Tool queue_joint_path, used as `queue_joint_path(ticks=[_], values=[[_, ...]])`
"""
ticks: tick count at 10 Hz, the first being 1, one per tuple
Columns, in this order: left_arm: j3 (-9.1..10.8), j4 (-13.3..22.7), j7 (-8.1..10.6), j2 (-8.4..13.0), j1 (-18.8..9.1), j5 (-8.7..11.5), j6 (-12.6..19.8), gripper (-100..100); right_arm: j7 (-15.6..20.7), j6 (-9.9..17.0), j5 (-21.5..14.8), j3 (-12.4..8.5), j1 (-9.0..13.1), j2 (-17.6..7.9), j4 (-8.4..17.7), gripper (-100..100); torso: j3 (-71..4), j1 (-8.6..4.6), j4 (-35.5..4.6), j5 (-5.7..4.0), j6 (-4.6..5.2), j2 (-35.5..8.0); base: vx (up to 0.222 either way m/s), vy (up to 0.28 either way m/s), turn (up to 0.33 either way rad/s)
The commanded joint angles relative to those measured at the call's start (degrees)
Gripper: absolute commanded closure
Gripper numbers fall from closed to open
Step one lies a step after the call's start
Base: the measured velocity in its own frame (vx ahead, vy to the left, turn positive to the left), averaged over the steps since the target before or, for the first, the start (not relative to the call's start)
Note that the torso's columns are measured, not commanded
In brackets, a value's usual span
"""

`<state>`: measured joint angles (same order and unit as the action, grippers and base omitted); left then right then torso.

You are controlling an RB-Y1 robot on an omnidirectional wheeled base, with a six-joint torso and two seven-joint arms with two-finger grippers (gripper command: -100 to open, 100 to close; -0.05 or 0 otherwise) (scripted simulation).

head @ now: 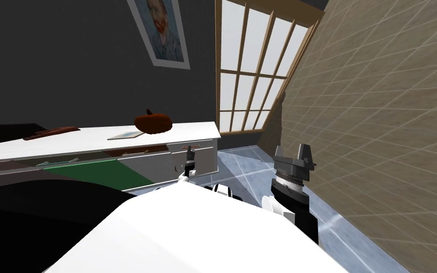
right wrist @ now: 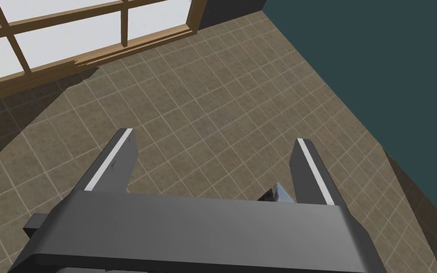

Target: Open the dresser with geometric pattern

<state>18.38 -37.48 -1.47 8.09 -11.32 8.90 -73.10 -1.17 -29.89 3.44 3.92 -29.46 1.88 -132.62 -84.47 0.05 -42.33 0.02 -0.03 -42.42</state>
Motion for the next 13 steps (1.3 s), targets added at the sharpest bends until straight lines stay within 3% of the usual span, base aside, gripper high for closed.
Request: queue_joint_path(ticks=[1,2,4,5,6,7,8,11,13], values=[[2.45,4.1,-1.05,0.8,-3.5,0.9,-0.7,-100,0.0,0.0,0.0,0.0,0.0,0.0,0.0,0,-0.2,-0.09,0.1,-0.02,0.00,0.3,-0.080,-0.018,-0.250],[4.38,6.6,-1.93,1.4,-5.4,1.7,-0.9,-100,0.0,0.0,0.0,0.0,0.0,0.0,0.0,0,-0.2,-0.15,0.1,-0.04,0.08,0.2,-0.153,-0.013,-0.401],[4.17,8.4,-1.69,1.5,-6.4,1.6,-1.6,-100,0.0,0.0,0.0,0.0,0.0,0.0,0.0,0,0.0,0.01,0.0,-0.01,-0.02,0.0,-0.091,0.002,-0.118],[2.45,5.8,-1.05,0.8,-3.7,0.9,-0.7,100,0.0,0.0,0.0,0.0,0.0,0.0,0.0,0,-0.2,0.00,0.0,-0.06,-0.09,0.2,0.059,0.003,0.274],[2.45,5.0,-1.05,0.8,-3.7,0.9,-0.7,100,0.0,0.0,0.0,0.0,0.0,0.0,0.0,0,-0.2,0.00,0.0,-0.19,-0.35,0.3,0.103,-0.009,0.198],[0.35,3.4,-0.16,0.2,-1.1,0.1,-0.6,100,0.0,0.0,0.0,0.0,0.0,0.0,0.0,0,-0.1,0.00,-0.2,-0.30,-0.40,0.1,0.146,-0.003,0.250],[0.35,2.0,-0.16,0.2,-1.0,0.1,-0.6,100,0.0,0.0,0.0,0.0,0.0,0.0,0.0,0,0.0,0.14,-0.1,-0.10,-0.42,0.0,0.121,-0.014,0.181],[-5.93,-6.1,2.49,-1.5,6.2,-2.2,0.0,100,0.0,0.0,0.0,0.0,0.0,0.0,0.0,0,0.0,0.34,-0.1,-0.07,-0.50,-0.1,0.171,-0.001,0.332],[-5.93,-7.0,2.49,-1.5,7.3,-2.2,0.0,100,0.0,0.0,0.0,0.0,0.0,0.0,0.0,0,0.1,0.41,0.0,0.05,-0.44,-0.2,0.095,-0.028,0.126]])
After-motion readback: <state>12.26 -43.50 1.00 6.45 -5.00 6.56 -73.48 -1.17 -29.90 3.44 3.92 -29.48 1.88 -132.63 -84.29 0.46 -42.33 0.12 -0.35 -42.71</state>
